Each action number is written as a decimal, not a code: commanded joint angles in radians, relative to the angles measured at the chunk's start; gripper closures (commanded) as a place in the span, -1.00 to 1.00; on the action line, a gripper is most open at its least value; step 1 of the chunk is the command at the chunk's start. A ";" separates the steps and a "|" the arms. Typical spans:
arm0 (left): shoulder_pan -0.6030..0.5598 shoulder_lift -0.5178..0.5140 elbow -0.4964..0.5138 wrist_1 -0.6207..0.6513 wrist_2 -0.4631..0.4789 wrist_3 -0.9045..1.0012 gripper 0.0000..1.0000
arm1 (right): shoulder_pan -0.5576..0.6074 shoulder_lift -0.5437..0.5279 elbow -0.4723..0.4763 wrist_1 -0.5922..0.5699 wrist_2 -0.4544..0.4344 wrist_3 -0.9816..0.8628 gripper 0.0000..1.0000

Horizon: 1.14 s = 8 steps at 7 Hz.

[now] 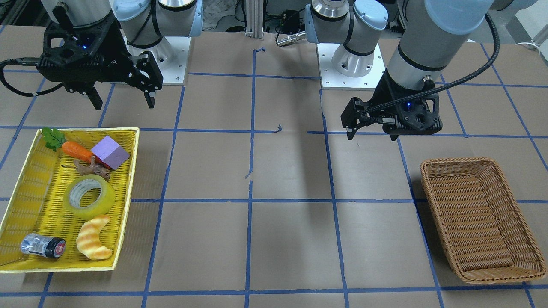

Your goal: Transfer tape with both arms

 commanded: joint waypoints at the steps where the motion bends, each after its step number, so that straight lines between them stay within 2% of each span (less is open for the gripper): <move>1: 0.000 0.000 0.000 -0.002 0.000 0.001 -1.00 | 0.000 0.002 0.000 0.000 -0.001 0.000 -1.00; 5: 0.000 0.001 0.000 -0.010 0.002 0.001 -1.00 | -0.003 0.002 0.000 0.003 -0.001 0.000 -1.00; 8: 0.000 -0.002 0.000 -0.007 0.037 0.001 -1.00 | -0.040 0.014 -0.009 0.003 0.000 -0.014 -1.00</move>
